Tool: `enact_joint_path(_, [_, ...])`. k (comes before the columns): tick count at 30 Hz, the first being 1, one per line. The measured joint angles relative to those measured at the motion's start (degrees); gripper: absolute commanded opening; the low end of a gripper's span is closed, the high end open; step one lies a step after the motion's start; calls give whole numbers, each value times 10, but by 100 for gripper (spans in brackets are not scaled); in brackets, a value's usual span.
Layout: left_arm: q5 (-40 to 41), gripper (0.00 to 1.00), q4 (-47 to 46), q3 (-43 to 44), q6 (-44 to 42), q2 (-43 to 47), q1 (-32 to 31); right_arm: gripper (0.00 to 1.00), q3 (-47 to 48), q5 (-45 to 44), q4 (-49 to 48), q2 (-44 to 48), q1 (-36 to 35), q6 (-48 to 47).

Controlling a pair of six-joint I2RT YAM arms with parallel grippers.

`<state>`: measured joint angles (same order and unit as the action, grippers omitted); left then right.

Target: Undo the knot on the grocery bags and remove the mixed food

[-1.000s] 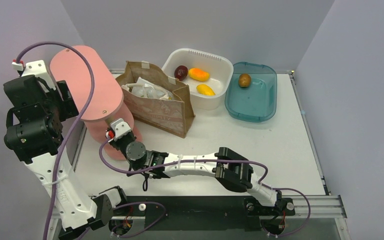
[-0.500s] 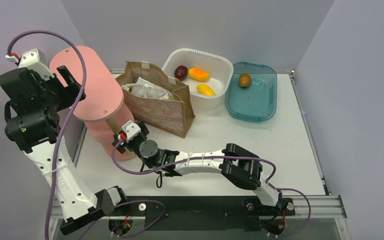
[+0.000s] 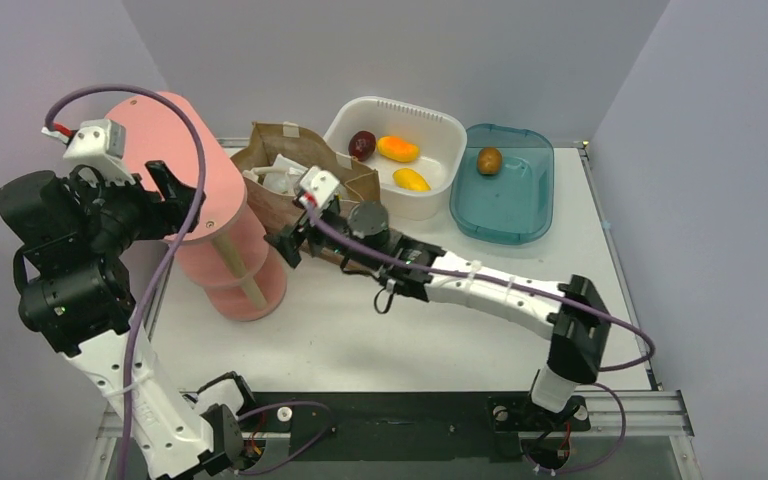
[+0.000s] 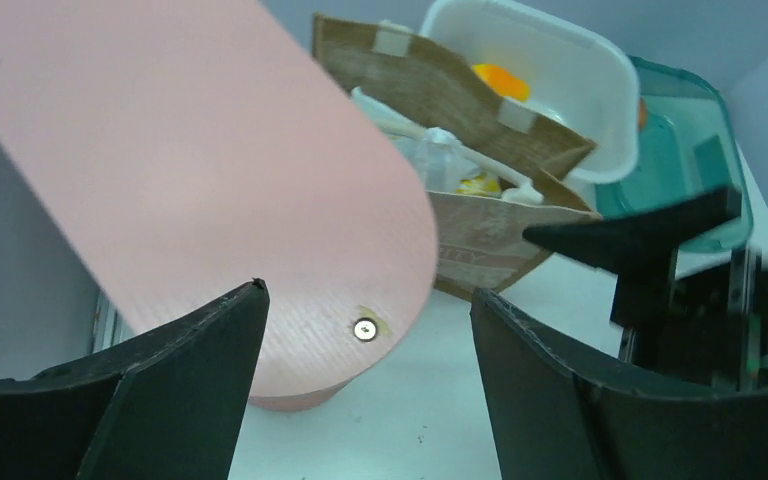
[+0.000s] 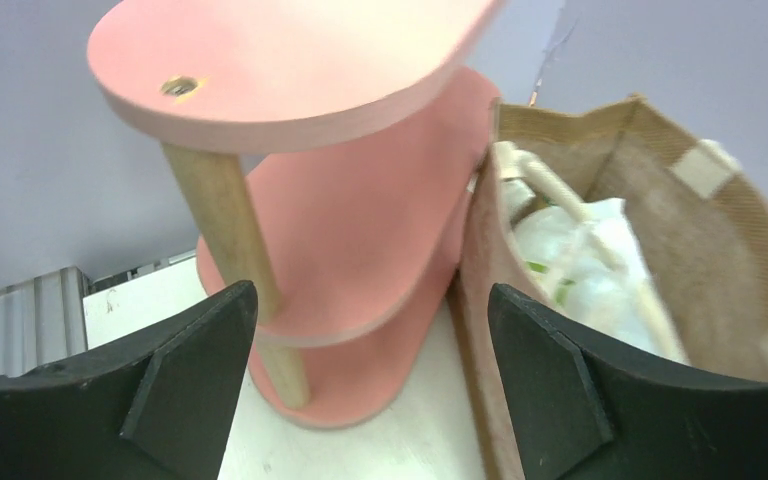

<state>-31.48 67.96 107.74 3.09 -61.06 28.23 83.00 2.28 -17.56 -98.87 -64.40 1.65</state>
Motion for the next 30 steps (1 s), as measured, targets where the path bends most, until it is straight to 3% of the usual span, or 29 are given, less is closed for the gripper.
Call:
enact_joint_path(4, [-99,72,4,40,-62,-10,-17,81,7,74,99,75,75,24])
enact_joint_path(7, [-97,71,4,98,-103,-51,-115,81,14,109,167,123,141,41])
enact_joint_path(11, [18,70,14,166,-165,-145,-323,81,19,132,243,165,232,54])
enact_joint_path(13, [82,70,30,208,-198,-208,-399,81,21,138,276,173,280,63])
enact_joint_path(16, [161,69,39,253,-235,-303,-463,81,22,138,326,169,339,84])
enact_joint_path(24, [342,68,60,325,-278,-519,-537,81,21,163,399,158,415,122])
enact_joint_path(30, [401,68,72,313,-278,-570,-533,80,12,212,408,158,454,125])
